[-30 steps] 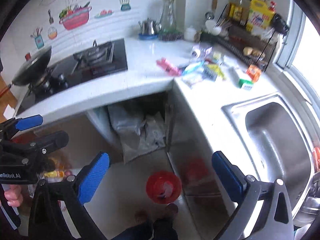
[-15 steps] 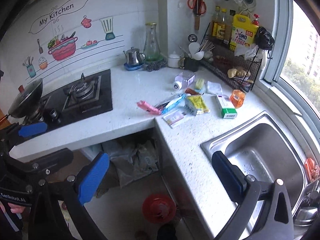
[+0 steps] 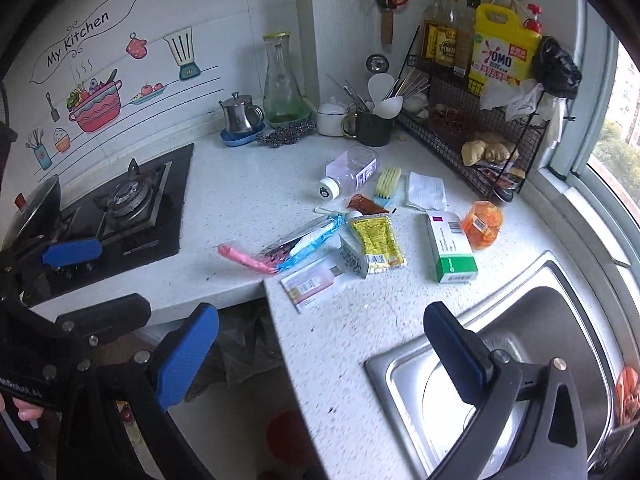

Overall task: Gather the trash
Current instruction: 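Raise both tools back up to the counter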

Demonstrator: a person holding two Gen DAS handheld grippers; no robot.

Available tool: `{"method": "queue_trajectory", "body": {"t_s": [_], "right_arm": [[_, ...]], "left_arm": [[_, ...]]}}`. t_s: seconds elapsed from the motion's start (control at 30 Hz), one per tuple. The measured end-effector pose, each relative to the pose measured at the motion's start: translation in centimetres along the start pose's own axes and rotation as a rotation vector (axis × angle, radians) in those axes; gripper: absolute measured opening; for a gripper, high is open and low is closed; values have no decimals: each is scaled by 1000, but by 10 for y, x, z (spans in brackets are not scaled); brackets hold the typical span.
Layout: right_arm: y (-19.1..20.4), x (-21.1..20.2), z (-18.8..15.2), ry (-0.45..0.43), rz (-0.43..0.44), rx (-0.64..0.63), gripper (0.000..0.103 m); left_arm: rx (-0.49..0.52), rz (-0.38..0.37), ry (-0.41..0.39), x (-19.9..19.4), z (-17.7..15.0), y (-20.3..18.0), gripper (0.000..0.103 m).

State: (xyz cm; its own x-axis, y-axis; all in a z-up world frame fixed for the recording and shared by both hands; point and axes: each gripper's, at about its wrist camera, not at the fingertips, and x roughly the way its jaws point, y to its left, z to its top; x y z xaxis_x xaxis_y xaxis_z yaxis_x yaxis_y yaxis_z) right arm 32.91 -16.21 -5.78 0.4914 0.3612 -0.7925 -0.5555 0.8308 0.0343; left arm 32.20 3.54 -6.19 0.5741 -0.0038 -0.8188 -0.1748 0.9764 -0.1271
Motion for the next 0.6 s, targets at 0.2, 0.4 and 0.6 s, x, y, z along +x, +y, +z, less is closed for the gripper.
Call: {"method": "queue_trajectory", "body": {"t_s": [0.2,0.4,0.6], "right_arm": [[-25,36,21,57,28,-13,103],[-40,79,34,125,38,-3,103],[-50,117,38,189,23,40,101]], "left_arm": [[-7,-1,50,44,28,-3,103],[52,-17,127,91,48,5,100],[120,-46,198,141,66,18,99]]}}
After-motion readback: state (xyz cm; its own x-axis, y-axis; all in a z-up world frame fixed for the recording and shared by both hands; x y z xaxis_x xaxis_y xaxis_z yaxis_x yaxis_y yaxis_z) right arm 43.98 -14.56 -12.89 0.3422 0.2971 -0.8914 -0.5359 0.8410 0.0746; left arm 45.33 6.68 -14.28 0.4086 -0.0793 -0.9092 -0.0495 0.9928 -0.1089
